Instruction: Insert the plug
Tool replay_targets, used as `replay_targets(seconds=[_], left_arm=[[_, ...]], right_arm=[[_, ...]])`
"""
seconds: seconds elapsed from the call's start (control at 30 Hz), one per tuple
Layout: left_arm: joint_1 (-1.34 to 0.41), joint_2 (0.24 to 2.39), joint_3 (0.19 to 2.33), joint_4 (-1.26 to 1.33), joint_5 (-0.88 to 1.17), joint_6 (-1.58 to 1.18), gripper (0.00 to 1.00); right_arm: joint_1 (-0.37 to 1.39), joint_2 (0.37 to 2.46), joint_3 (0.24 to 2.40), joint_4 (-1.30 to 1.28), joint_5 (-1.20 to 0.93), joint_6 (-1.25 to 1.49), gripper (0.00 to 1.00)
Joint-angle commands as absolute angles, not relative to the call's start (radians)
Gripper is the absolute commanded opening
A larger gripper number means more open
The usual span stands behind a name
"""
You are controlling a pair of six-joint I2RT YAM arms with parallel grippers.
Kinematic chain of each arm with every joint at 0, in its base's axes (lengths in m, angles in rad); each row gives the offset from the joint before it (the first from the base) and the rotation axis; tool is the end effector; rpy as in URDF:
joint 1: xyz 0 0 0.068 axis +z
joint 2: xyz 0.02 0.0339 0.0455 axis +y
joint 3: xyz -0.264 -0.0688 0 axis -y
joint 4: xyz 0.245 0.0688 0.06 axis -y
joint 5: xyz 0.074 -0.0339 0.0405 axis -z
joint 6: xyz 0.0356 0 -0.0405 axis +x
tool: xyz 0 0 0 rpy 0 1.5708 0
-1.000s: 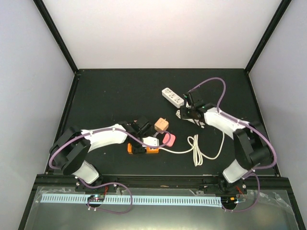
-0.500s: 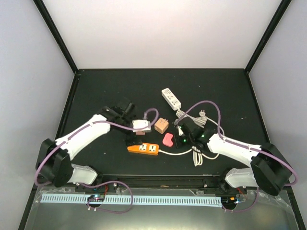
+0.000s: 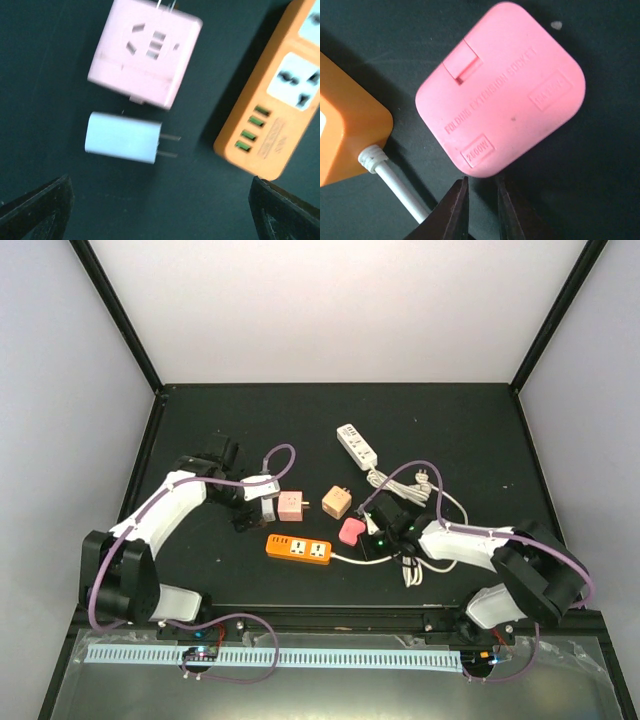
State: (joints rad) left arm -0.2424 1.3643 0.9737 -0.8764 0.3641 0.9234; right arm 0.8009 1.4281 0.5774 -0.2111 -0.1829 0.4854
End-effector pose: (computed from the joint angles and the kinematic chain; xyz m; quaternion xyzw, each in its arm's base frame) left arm 0.2371 -0.0717 0.2317 0.5580 0.7965 -0.1190 0.2000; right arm 0.1640 0.1784 0.1350 -0.1741 0.9482 0.2211 0.1476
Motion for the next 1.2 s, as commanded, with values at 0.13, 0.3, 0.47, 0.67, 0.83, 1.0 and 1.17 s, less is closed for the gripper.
replay_targets(seconds=[0.13,0.3,0.47,0.67,0.83,1.0,1.17], left_arm=[[-0.201,1.463,0.880,-0.678,0.246,0.964,0.97],[-0.202,1.555,0.905,-0.603,0.238,0.930,0.97],[-0.202,1.629,0.968,-0.601,0.271,0.918,0.95],[-0.205,1.680,1.032,-0.631,0.328,0.924,0.93],[-0.208,1.645,1.058,-0.789,0.417,1.018,0.99],[-0.239,1.589,1.073,-0.841,0.469,1.088,0.99],[-0.307,1.641,1.169,-0.880,0.468,1.085,0.99]], right_arm=[[0.762,1.477,0.612,-0.170,-0.147,0.485,0.19],[0.717,1.509,0.640,-0.161,-0.124,0.484,0.18],[0.718,1.477,0.655,-0.171,-0.147,0.473,0.18],[0.718,1.341,0.668,-0.201,-0.165,0.460,0.23],[0.718,1.251,0.699,-0.227,-0.177,0.440,0.34],[0.717,1.222,0.723,-0.228,-0.151,0.414,0.44],[0.717,1.235,0.707,-0.184,-0.164,0.405,0.51]])
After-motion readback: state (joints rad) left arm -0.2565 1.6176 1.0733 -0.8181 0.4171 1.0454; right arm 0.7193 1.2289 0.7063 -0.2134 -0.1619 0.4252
